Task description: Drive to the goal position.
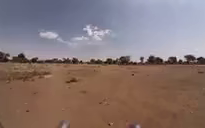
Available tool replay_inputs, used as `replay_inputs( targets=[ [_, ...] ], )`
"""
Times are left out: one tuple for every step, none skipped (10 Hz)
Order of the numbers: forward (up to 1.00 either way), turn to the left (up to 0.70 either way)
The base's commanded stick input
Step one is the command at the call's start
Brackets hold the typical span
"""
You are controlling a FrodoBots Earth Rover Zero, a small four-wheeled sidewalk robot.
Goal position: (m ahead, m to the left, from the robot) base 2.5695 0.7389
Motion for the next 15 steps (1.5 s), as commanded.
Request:
replay_inputs(
  targets=[
    [0.70, 0.00],
    [0.70, 0.00],
    [0.70, 0.00],
    [0.70, 0.00],
    [0.70, 0.00],
    [0.70, 0.00],
    [0.70, 0.00],
    [0.70, 0.00],
    [0.70, 0.00],
    [0.70, 0.00],
    [0.70, 0.00],
    [0.70, 0.00],
    [0.70, 0.00],
    [0.70, 0.00],
    [0.70, 0.00]
  ],
)
